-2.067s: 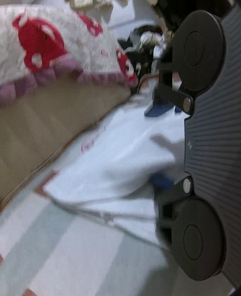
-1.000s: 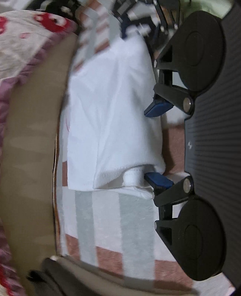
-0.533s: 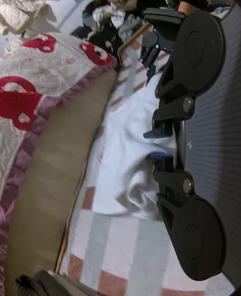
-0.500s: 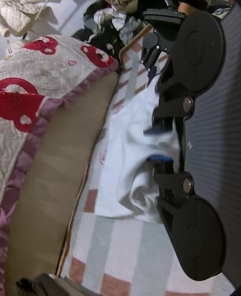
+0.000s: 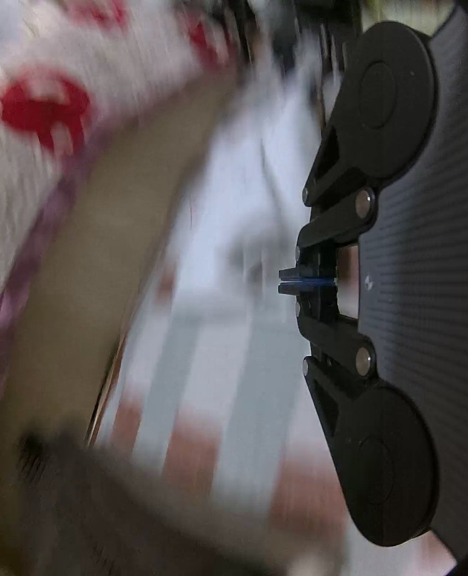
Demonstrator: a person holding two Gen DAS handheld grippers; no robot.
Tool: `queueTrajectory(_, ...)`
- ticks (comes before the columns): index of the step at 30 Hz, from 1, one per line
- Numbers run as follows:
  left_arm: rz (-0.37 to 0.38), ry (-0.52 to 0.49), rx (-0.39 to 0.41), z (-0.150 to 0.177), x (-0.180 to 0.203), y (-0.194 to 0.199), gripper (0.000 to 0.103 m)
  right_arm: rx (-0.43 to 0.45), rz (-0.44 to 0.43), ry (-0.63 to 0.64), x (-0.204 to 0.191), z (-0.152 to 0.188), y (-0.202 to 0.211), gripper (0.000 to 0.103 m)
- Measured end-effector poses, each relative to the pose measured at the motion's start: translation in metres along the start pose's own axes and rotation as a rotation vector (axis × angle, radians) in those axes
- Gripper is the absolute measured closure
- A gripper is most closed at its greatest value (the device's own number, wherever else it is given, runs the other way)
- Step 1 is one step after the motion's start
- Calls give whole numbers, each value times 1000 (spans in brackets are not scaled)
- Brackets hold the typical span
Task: Fold clothes
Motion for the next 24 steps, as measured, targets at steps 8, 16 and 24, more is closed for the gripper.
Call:
queueTrajectory(8,142,177,35,-1,38,7,65,-61,-146,-238,-14,30,20,52)
queueTrajectory(16,-83,-183,-59,2,94,-46,74,23,-311,-884,34,50,45,34)
queueTrajectory(24,-55,-111,-50,5,65,-29,98,-5,-311,-1271,33,80,2,35)
Point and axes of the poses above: each gripper's, at about its wrist camera, not at the fingertips, and y roughly against the way its jaws point, x to its right, z to its underside, the point moved 7 cm from there along -y, roughly the way its jaws point, and after that the axes turned 2 degrees about -y, right-handed, at the moved point
